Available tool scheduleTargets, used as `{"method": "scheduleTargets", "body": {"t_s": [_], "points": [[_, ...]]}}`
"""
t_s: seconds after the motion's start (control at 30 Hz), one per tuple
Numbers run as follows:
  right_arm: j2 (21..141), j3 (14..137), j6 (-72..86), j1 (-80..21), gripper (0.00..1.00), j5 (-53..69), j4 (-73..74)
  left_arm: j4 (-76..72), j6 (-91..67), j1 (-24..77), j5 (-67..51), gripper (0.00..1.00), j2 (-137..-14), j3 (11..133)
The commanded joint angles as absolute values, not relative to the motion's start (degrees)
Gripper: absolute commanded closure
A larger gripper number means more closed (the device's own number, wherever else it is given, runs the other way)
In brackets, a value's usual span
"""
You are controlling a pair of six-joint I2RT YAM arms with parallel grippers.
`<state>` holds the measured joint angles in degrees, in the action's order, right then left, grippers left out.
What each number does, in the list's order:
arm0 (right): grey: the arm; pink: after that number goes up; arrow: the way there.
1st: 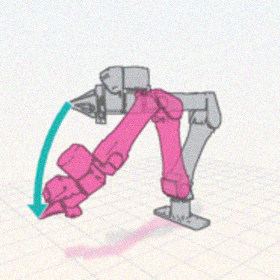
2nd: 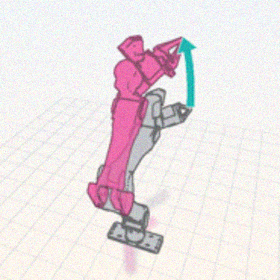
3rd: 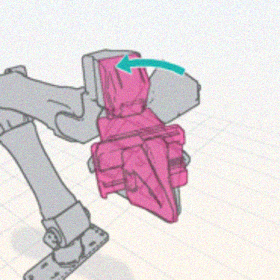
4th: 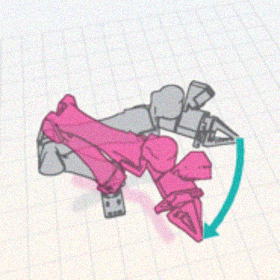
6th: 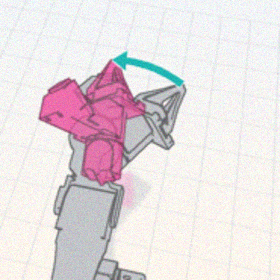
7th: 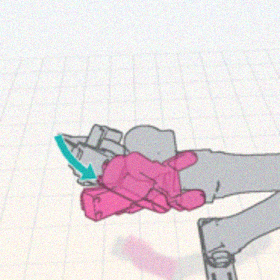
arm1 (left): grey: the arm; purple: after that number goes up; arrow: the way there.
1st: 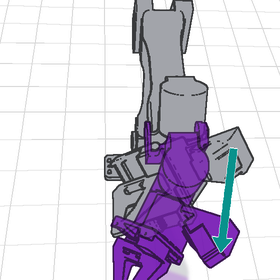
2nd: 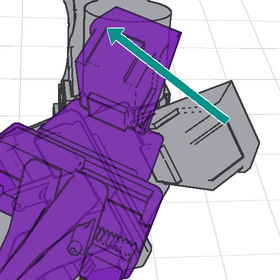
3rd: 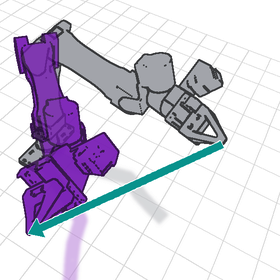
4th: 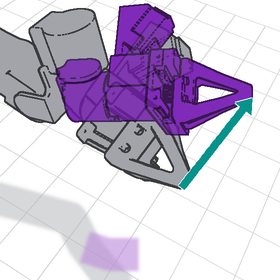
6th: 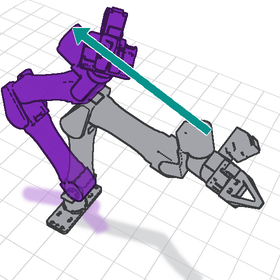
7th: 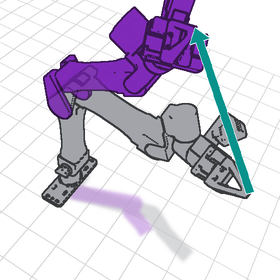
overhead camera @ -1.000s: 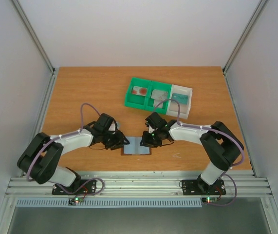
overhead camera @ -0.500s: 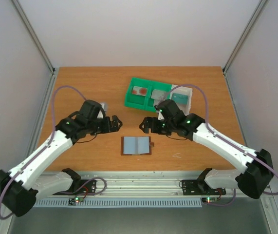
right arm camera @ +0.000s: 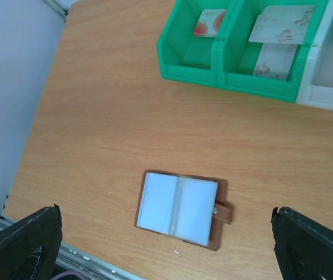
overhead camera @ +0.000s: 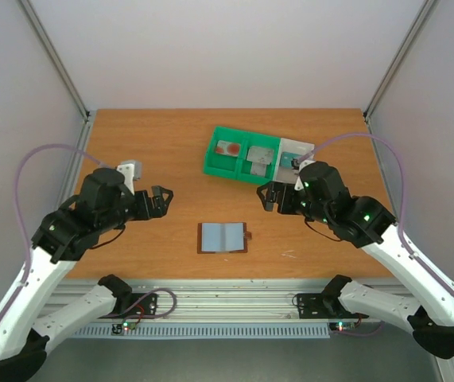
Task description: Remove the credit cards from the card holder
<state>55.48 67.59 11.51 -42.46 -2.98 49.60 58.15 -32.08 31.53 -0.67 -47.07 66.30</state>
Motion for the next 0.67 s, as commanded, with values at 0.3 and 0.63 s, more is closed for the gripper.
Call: {"method": "scheduleTargets", "body": {"t_s": [0.3, 0.63], "points": [[49.11, 66.45, 10.98, -42.82, 0.02, -7.12, 52.19, 54.56, -32.33, 31.64, 0.31, 0.01, -39.92, 66.01], [49.03, 64.78, 11.69, -42.80, 0.02, -6.24, 51.63, 51.01, -32.84, 31.64, 0.68, 0.01, -37.50, 61.93]]}}
